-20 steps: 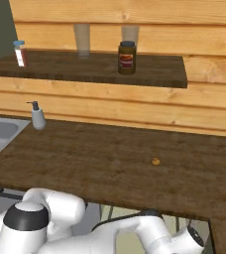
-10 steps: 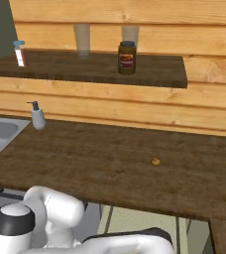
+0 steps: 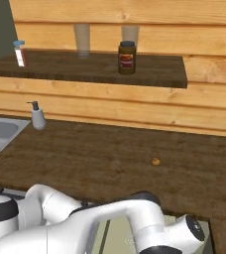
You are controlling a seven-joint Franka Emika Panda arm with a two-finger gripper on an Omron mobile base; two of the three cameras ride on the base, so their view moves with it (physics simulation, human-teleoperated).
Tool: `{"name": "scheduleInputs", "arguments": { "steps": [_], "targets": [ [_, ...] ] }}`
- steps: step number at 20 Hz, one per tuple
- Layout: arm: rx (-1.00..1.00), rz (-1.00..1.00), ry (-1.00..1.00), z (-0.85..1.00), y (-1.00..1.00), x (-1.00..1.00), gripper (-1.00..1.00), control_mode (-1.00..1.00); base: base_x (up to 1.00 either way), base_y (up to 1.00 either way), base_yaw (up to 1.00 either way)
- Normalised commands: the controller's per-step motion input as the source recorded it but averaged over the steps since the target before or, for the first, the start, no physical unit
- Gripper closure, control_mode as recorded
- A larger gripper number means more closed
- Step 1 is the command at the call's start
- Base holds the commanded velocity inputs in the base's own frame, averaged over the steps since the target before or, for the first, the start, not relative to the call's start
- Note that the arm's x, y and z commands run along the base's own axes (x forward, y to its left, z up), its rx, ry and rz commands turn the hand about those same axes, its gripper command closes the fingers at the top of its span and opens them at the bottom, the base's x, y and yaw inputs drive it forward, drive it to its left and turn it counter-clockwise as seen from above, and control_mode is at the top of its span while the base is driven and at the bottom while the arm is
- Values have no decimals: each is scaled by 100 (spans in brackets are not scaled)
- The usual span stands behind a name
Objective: Pick the whisk from the drawer and place it on the counter.
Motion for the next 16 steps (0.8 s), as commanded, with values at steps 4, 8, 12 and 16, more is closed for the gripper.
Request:
{"name": "scheduleInputs", "arguments": {
  "steps": [4,8,12,16],
  "targets": [
    [0,-8,18,-15,0,94,-100,-100,0,0,0],
    [-7,0,6,-69,0,38,-100,-100,0,0,0],
    [-9,1,-6,-62,-5,1,-100,-100,0,0,0],
    [-4,4,0,-33,-23,0,-100,-100,0,0,0]
  ]
}}
